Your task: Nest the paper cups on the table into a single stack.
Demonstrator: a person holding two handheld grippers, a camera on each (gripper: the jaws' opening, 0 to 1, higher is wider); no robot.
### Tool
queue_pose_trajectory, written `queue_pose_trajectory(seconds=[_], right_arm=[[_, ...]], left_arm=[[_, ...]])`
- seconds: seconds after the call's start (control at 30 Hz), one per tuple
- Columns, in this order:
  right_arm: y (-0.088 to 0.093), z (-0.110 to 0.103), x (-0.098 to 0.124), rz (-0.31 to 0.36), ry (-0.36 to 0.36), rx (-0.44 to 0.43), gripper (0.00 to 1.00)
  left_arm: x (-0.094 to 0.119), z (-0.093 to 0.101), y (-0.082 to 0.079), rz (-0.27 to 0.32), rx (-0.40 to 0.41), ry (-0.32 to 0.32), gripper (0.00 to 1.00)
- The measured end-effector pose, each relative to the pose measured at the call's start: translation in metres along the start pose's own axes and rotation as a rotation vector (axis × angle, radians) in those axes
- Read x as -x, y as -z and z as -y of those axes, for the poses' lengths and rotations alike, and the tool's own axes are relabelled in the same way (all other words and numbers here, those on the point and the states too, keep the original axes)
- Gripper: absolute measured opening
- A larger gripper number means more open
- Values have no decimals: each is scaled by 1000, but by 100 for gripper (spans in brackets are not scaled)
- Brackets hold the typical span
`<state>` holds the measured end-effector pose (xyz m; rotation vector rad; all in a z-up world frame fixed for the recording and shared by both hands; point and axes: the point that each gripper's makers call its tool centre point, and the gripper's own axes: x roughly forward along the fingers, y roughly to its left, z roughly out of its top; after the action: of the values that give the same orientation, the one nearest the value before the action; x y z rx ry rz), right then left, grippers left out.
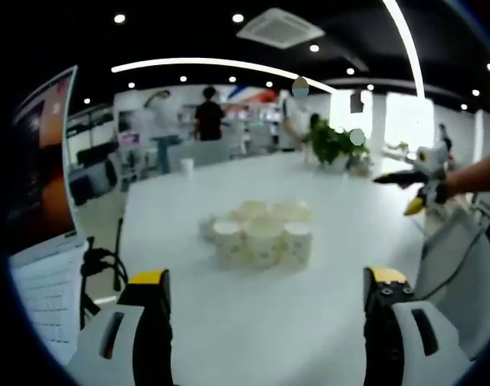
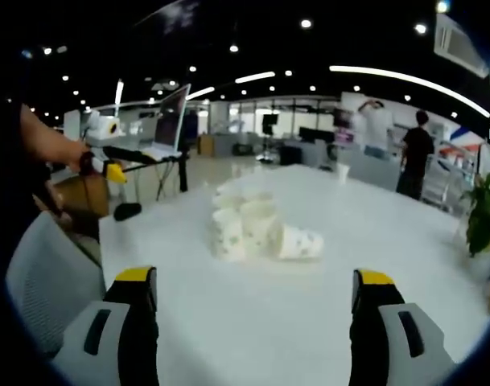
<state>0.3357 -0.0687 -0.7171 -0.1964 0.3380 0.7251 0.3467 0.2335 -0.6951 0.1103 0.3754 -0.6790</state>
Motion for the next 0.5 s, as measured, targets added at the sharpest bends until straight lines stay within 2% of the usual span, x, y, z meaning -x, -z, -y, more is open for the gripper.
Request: queue_pose_trajectory(seconds=[0.5], right_arm=[[-5,18,-14,-21,-7,32,99]], left_arm=[[-4,2,2,-20,-14,12,98]])
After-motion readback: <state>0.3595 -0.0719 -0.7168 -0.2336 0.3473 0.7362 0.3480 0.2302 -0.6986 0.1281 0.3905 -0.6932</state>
